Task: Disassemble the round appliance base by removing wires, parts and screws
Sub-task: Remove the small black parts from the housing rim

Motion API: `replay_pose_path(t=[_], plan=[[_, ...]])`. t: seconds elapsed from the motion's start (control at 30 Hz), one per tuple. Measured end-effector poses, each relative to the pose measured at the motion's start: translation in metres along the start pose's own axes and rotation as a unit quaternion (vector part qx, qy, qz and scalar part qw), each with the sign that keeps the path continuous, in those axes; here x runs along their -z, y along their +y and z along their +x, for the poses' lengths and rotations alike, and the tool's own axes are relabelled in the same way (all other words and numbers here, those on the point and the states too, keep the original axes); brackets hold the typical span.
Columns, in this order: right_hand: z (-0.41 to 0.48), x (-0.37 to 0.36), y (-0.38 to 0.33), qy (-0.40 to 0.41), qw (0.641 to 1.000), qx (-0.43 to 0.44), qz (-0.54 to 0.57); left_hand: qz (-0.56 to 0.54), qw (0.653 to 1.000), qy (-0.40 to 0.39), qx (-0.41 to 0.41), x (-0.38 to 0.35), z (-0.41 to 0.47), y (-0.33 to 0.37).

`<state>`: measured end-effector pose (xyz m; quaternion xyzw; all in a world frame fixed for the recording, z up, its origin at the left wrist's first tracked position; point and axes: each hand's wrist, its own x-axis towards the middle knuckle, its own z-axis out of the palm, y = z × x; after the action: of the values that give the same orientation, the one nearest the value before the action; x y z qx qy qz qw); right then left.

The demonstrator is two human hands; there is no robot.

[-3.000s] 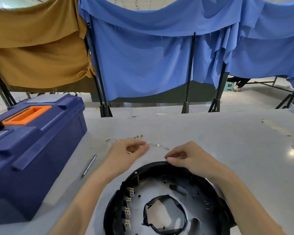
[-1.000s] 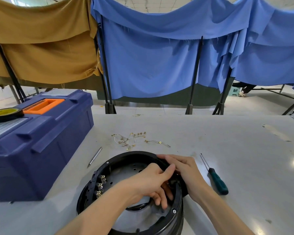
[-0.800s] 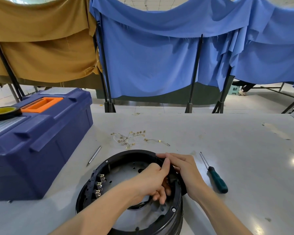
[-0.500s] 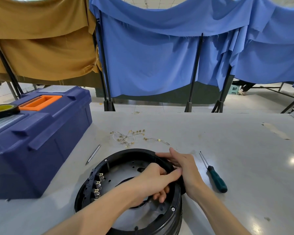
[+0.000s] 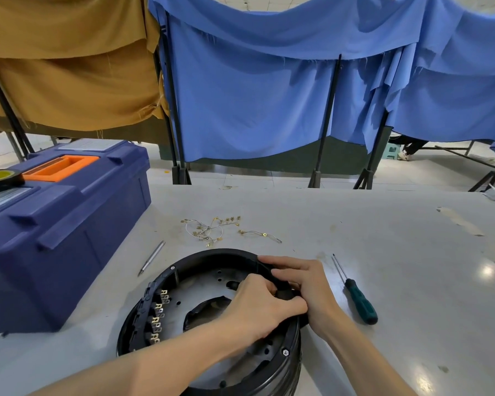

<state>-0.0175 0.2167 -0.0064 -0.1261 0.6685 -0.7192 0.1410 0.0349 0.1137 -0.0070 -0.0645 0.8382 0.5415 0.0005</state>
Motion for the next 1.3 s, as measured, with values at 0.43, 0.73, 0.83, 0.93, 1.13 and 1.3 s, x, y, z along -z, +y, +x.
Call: replay_pose_path(t=[0.43, 0.73, 0.83, 0.93, 1.13, 1.3], plan=[[0.001, 0.002, 0.002, -0.001, 1.0, -0.025, 0.009, 0.077, 0.996, 0.04, 0.004, -0.004, 0.003, 0.002], [0.001, 0.002, 0.004, -0.007, 1.0, -0.017, 0.024, 0.093, 0.994, 0.027, 0.054, -0.007, 0.007, 0.009], [0.002, 0.003, 0.005, -0.008, 0.999, -0.012, 0.035, 0.099, 0.993, 0.049, 0.044, -0.009, 0.007, 0.009], [0.003, 0.004, 0.006, -0.015, 0.997, -0.014, 0.07, 0.038, 0.996, 0.048, 0.058, -0.009, 0.008, 0.01], [0.002, 0.003, 0.005, -0.012, 0.997, -0.005, 0.075, 0.06, 0.997, 0.047, 0.026, -0.008, 0.005, 0.012], [0.002, 0.004, 0.006, -0.011, 0.997, -0.003, 0.075, 0.134, 0.988, 0.077, -0.021, -0.007, 0.004, 0.01]])
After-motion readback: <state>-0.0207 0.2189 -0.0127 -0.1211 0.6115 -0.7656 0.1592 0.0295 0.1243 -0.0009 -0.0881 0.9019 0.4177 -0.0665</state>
